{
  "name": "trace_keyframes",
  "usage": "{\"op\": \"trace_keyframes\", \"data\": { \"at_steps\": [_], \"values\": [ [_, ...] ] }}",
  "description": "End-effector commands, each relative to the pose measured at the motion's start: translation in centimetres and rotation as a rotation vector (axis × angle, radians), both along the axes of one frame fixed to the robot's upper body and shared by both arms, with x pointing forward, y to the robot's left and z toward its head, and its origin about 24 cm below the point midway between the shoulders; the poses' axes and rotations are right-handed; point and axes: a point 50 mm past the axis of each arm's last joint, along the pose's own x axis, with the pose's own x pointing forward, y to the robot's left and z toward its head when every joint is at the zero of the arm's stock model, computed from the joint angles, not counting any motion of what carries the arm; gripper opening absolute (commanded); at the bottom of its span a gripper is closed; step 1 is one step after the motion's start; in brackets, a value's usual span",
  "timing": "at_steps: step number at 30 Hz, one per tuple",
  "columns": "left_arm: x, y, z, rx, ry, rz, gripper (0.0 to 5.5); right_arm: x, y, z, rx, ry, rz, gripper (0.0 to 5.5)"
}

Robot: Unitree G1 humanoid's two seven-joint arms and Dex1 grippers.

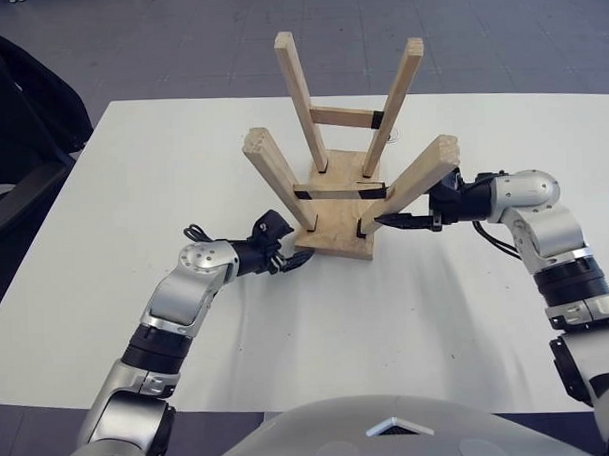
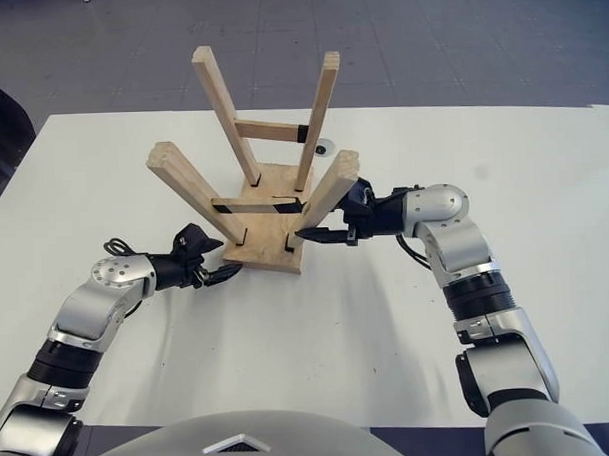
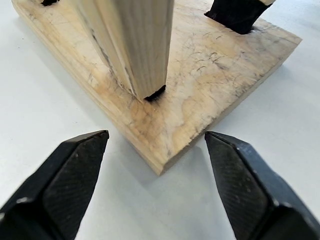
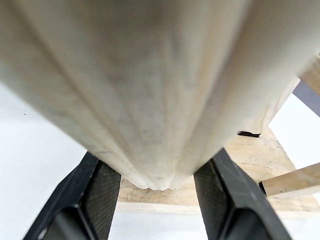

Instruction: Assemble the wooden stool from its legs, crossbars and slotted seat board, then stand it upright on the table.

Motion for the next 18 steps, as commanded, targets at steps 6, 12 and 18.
{"op": "trace_keyframes", "data": {
  "at_steps": [6, 12, 18],
  "values": [
    [-0.2, 0.2, 0.2, 0.009, -0.005, 0.032, 3.57, -1.2, 0.0, -3.3, -0.181, 0.064, -0.075, 2.03],
    [0.0, 0.7, 1.5, 0.044, -0.077, 0.050, 3.57, -1.3, 0.8, -2.4, -0.145, 0.059, -0.103, 2.03],
    [-1.1, 3.9, 7.0, 0.038, -0.318, 0.096, 3.57, -2.1, 0.8, -2.0, -0.080, 0.073, -0.142, 2.03]
  ]
}}
